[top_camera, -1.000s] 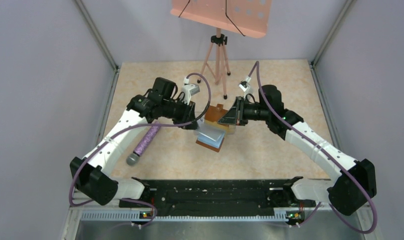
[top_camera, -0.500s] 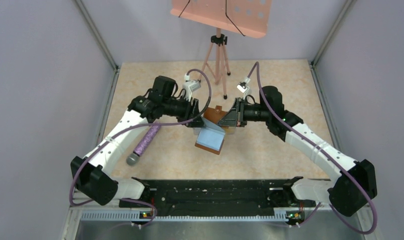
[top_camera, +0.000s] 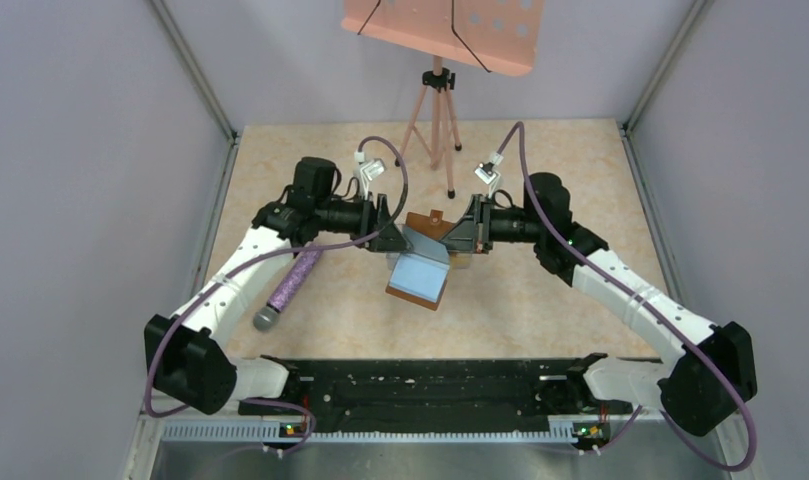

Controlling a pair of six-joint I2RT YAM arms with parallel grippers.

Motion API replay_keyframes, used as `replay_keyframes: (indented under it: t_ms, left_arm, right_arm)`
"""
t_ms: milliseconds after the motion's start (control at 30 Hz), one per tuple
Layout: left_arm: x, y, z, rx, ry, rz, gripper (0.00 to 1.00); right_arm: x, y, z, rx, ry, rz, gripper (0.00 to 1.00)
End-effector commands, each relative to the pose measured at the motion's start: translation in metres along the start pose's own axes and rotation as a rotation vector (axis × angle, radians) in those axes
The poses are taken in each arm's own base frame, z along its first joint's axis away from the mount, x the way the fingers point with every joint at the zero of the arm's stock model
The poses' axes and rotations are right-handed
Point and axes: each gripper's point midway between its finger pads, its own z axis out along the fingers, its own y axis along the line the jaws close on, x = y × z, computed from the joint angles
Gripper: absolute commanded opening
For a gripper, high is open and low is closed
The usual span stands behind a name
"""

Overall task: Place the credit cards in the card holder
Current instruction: Open the card holder.

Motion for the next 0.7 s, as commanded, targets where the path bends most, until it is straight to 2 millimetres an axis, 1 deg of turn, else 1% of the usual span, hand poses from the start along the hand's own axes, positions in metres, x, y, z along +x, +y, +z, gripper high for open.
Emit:
replay_keyframes:
  t_ms: [0, 133, 233, 367, 467, 533, 567, 667]
  left_arm:
    - [-0.017, -0.034, -0.013, 0.172, -0.062, 0.077, 0.67]
    - [-0.016, -0.047, -0.015, 0.264, -0.045, 0.074, 0.67]
    - [-0.016, -0.053, -0.016, 0.299, -0.037, 0.078, 0.65]
    - [-0.015, -0.054, -0.016, 0.311, -0.028, 0.072, 0.61]
    - [-0.016, -0.054, -0.016, 0.311, -0.030, 0.066, 0.57]
    - [-0.017, -0.052, -0.015, 0.303, -0.034, 0.060, 0.53]
    - [-0.017, -0.052, -0.015, 0.301, -0.036, 0.060, 0.50]
    - [-0.020, -0.050, -0.013, 0.291, -0.045, 0.050, 0.34]
  right_arm:
    - [-0.007, 0.024, -0.005, -0.095, -0.022, -0.057, 0.00]
    - [-0.008, 0.025, -0.004, -0.105, -0.020, -0.053, 0.00]
    - [-0.011, 0.027, -0.003, -0.112, -0.032, -0.045, 0.00]
    - [-0.016, 0.028, -0.002, -0.115, -0.059, -0.034, 0.00]
    - [-0.019, 0.029, -0.001, -0.129, -0.076, -0.019, 0.05]
    - [-0.019, 0.027, 0.000, -0.133, -0.082, -0.004, 0.08]
    - [-0.019, 0.027, 0.000, -0.136, -0.085, 0.001, 0.09]
    - [-0.018, 0.025, 0.000, -0.134, -0.091, 0.013, 0.11]
